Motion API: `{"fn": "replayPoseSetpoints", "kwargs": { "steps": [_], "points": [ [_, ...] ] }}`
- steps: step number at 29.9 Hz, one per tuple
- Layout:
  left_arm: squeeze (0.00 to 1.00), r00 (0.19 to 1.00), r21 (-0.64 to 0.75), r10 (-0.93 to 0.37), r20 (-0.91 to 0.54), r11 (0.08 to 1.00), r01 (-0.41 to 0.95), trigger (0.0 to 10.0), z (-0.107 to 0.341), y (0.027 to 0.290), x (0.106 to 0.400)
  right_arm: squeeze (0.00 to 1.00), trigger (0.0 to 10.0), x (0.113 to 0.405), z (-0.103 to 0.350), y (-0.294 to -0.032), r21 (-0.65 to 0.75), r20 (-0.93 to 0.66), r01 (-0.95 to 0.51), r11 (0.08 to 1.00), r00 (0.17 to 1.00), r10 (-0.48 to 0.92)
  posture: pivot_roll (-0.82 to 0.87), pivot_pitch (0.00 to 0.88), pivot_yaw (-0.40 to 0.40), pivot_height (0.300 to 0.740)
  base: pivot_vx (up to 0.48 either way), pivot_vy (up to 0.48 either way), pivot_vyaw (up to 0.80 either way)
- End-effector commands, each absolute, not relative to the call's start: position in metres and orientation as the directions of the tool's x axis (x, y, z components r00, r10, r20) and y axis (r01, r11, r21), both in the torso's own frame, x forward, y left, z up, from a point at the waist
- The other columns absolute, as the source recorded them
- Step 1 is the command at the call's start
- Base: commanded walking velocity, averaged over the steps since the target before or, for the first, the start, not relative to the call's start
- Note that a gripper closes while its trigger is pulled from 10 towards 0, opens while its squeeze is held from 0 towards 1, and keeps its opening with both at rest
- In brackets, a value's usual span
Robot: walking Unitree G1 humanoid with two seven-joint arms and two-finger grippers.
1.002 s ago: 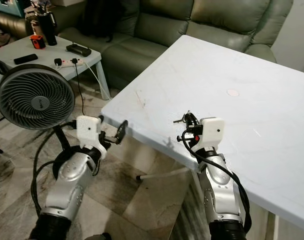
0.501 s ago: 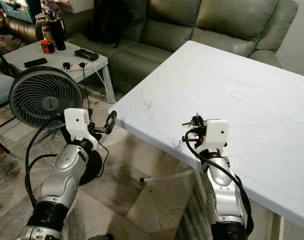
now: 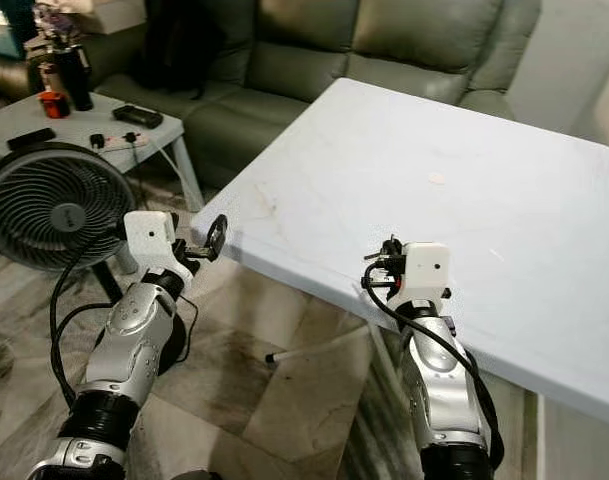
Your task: Hang keys on a hook
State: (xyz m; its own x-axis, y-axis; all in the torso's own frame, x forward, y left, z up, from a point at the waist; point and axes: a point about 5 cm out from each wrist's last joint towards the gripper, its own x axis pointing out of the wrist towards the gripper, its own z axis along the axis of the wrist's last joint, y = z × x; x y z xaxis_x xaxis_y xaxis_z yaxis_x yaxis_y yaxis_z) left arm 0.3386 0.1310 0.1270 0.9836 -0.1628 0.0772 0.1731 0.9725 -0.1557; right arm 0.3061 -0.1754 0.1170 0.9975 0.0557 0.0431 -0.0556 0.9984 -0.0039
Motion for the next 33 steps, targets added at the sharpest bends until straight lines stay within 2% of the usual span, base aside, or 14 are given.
{"fn": "replayPoseSetpoints", "kwargs": {
  "steps": [1,5,33],
  "points": [
    [0.0,0.985,-0.147,-0.149,0.088,0.976,0.161,10.0,0.1301,0.1343,0.3417,0.0,10.0,0.309,0.1178,-0.1741,-0.014,0.042,-0.058,0.998,0.997,0.059,0.05,0.0,-0.014,0.74,0.0,0.0,-0.72],
    [0.0,0.986,-0.146,-0.138,0.093,0.978,0.151,10.0,0.1304,0.1356,0.3439,0.0,10.0,0.3101,0.1171,-0.1732,-0.022,0.04,-0.063,0.998,0.997,0.064,0.05,0.0,-0.019,0.74,0.0,0.307,-0.72],
    [0.0,0.989,-0.175,-0.112,0.099,0.976,0.128,10.0,0.127,0.1356,0.3446,0.0,10.0,0.3131,0.1181,-0.178,-0.057,0.03,-0.085,0.995,0.996,0.087,0.06,0.0,-0.041,0.74,0.0,0.011,-0.72]
  ]
}}
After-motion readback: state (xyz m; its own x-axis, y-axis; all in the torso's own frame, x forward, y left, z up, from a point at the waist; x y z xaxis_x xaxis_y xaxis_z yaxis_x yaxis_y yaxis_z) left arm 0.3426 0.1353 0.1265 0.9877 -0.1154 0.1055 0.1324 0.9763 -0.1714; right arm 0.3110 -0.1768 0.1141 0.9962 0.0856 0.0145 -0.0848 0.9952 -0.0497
